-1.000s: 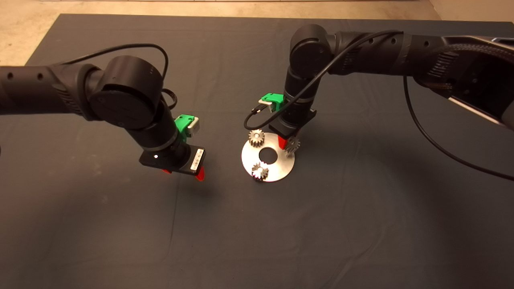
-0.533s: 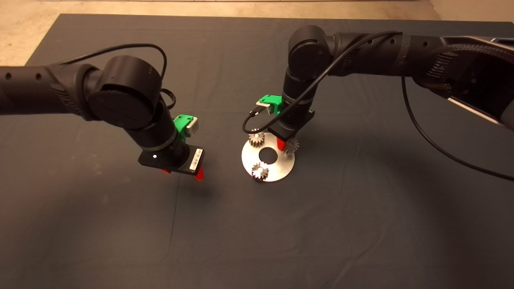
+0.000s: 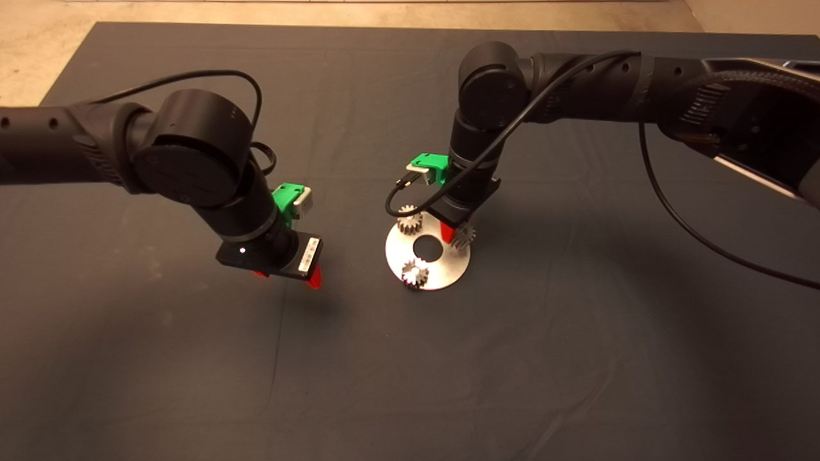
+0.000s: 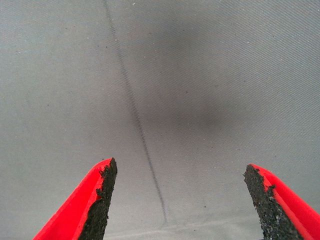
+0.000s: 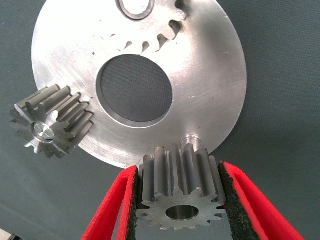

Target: Install three planetary gears onto the carrier pins

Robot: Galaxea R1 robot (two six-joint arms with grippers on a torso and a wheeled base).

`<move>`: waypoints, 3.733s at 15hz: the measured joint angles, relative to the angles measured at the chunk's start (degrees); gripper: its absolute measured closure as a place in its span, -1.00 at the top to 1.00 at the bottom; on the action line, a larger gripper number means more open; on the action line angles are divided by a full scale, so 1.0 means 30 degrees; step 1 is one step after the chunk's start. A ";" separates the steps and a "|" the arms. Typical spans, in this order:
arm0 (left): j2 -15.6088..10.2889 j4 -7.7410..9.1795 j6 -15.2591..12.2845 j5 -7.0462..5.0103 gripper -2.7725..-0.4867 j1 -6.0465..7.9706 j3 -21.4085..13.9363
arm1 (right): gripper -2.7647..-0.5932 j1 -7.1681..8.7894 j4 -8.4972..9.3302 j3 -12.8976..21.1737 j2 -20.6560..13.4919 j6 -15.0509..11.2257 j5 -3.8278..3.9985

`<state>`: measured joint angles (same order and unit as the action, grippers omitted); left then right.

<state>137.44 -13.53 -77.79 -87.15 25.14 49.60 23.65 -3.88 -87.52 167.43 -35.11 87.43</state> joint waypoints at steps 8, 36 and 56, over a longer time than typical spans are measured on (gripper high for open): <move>0.0000 0.0000 0.0000 0.0007 0.13 0.0000 -0.0199 | -0.61 0.0008 -0.0008 0.0012 -0.0370 0.0167 0.0000; -0.1857 0.0000 -0.0211 -0.0008 0.13 0.0000 -0.2462 | -0.61 -0.0268 -0.0443 0.0012 -0.0358 0.0249 0.0016; -0.2007 0.0000 -0.0650 -0.0008 0.13 0.0000 -0.3129 | -0.61 -0.0187 -0.1378 0.0012 -0.0305 0.0097 0.0091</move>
<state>131.41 -13.53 -79.74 -87.17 25.14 40.22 23.09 -8.01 -87.48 166.51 -34.82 87.70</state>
